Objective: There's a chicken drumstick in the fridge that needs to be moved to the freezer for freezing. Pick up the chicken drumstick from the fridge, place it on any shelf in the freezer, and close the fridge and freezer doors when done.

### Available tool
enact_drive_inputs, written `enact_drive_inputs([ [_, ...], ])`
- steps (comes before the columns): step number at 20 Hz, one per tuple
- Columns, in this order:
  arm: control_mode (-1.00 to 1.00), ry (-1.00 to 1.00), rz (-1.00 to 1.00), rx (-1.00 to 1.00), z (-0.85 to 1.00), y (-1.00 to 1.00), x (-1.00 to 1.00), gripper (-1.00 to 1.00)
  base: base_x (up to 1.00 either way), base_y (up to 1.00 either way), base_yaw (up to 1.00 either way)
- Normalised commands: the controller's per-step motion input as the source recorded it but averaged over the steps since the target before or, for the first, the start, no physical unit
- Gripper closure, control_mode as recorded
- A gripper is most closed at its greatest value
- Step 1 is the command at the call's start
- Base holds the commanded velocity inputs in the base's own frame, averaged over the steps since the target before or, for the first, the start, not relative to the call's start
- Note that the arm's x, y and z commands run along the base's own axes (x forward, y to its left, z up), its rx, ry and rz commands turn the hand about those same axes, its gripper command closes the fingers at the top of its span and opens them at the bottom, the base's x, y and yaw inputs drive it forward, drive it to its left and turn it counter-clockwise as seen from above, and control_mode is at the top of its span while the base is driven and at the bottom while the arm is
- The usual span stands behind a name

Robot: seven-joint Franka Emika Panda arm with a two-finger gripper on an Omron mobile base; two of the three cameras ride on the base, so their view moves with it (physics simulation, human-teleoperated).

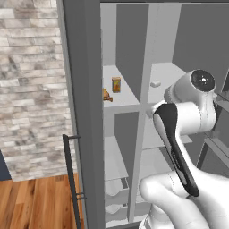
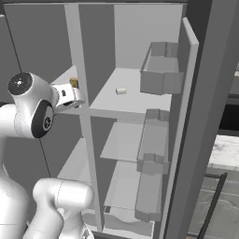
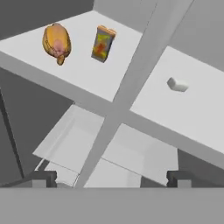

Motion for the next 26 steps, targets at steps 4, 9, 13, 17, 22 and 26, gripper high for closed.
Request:
enact_drive_inputs([
  [4,-1.0,-0.07,-0.28,0.16,0.23,-0.18,-0.21,-1.0,0.0,0.0,0.0],
  [9,-1.0,-0.08,-0.06,0.28,0.02,-0.21,-0.19,-1.0,0.0,0.0,0.0],
  [13,-1.0,-0.22,0.12,0.02,0.0,-0.04,-0.06,-1.0,0.0,0.0,0.0],
  [17,-1.0,-0.22,0.06,0.02,-0.18,-0.02,-0.03,-1.0,0.0,0.0,0.0],
  [22,-1.0,-0.19,0.01,0.0,-0.21,0.0,-0.02,-1.0,0.0,0.0,0.0],
  [26,-1.0,-0.03,0.0,0.0,-0.02,0.0,-0.12,-1.0,0.0,0.0,0.0],
])
